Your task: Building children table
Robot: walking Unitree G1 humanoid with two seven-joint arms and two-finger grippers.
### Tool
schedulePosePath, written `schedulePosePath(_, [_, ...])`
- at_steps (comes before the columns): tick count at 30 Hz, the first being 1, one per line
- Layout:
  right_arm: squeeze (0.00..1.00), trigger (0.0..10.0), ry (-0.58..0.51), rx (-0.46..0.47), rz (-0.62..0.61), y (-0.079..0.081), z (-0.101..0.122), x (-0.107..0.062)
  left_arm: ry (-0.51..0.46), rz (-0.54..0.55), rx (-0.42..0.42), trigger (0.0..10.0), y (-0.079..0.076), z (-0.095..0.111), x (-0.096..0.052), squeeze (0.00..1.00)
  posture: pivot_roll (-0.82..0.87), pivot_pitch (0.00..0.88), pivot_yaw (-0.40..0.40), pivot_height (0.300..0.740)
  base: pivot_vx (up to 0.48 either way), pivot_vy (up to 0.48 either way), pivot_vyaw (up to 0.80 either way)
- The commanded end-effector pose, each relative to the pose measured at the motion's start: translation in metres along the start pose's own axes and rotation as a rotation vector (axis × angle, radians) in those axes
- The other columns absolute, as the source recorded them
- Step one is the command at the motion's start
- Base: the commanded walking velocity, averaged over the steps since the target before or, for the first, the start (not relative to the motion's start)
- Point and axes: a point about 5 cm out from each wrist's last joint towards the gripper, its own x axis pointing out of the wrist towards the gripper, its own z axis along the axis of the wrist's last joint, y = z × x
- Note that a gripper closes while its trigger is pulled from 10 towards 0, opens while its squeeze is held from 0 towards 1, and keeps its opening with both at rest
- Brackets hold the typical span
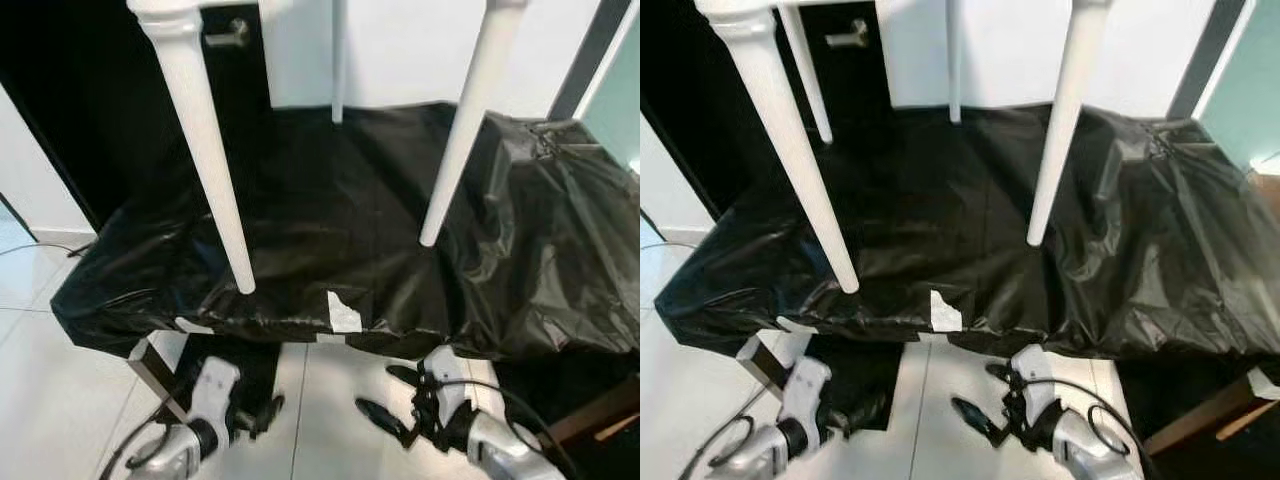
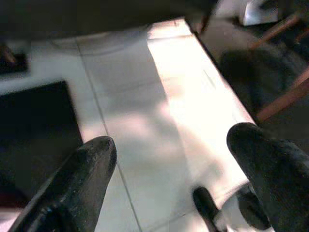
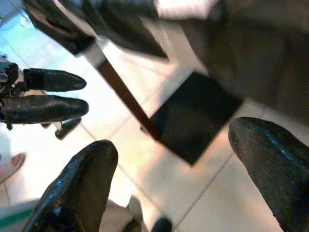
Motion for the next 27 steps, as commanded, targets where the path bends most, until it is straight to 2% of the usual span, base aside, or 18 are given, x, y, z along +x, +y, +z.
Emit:
schedulePosePath(1, [0.00, 10.0, 0.033, 0.026, -0.026, -0.006, -0.011, 0.001, 0.042, -0.106, -0.006, 10.0, -0.004, -0.011, 0.006, 0.00, 0.04, 0.000, -0.012, 0.740, 0.000, 0.000, 0.00])
schedulePosePath(2, [0.00, 10.0, 0.044, 0.046, -0.035, -0.009, -0.015, 0.002, 0.052, -0.085, -0.010, 10.0, -0.003, -0.015, 0.009, 0.00, 0.04, 0.000, -0.013, 0.740, 0.000, 0.000, 0.00])
schedulePosePath(4, [0.00, 10.0, 0.108, 0.097, -0.122, -0.022, -0.036, 0.009, 0.129, 0.007, -0.096, 10.0, -0.002, -0.036, 0.023, 0.00, 0.04, 0.000, -0.011, 0.740, 0.000, 0.000, 0.00])
schedulePosePath(6, [0.00, 10.0, 0.133, 0.128, -0.174, -0.027, -0.045, 0.012, 0.164, 0.050, -0.107, 10.0, -0.002, -0.045, 0.027, 0.00, 0.04, 0.000, -0.008, 0.740, 0.000, 0.000, 0.00])
schedulePosePath(8, [0.00, 10.0, 0.218, 0.186, -0.332, -0.036, -0.066, 0.009, 0.274, 0.146, -0.151, 10.0, -0.005, -0.068, 0.030, 0.00, 0.03, 0.000, 0.005, 0.740, 0.000, 0.000, 0.00])
schedulePosePath(10, [0.00, 10.0, 0.276, 0.235, -0.424, -0.037, -0.081, 0.002, 0.315, 0.190, -0.160, 10.0, -0.008, -0.076, 0.030, 0.00, 0.02, 0.000, 0.014, 0.740, 0.000, 0.000, 0.00])
schedulePosePath(15, [0.00, 10.0, 0.385, 0.276, -0.529, -0.034, -0.104, -0.013, 0.336, 0.215, -0.188, 10.0, -0.012, -0.080, 0.033, 0.00, 0.02, 0.000, 0.026, 0.740, 0.000, 0.000, 0.00])
schedulePosePath(19, [0.00, 10.0, 0.554, 0.262, -0.620, -0.022, -0.131, -0.032, 0.393, 0.282, -0.202, 10.0, -0.018, -0.089, 0.034, 0.00, -0.01, 0.000, 0.055, 0.740, 0.000, 0.000, 0.00])
schedulePosePath(24, [0.00, 10.0, 0.612, 0.276, -0.640, -0.010, -0.143, -0.038, 0.418, 0.278, -0.227, 10.0, -0.025, -0.095, 0.034, 0.00, -0.01, 0.000, 0.058, 0.740, 0.000, 0.000, 0.00])
schedulePosePath(27, [0.00, 10.0, 0.630, 0.260, -0.625, -0.009, -0.144, -0.038, 0.428, 0.243, -0.208, 10.0, -0.036, -0.097, 0.038, 0.00, 0.03, 0.000, 0.022, 0.740, 0.000, 0.000, 0.00])
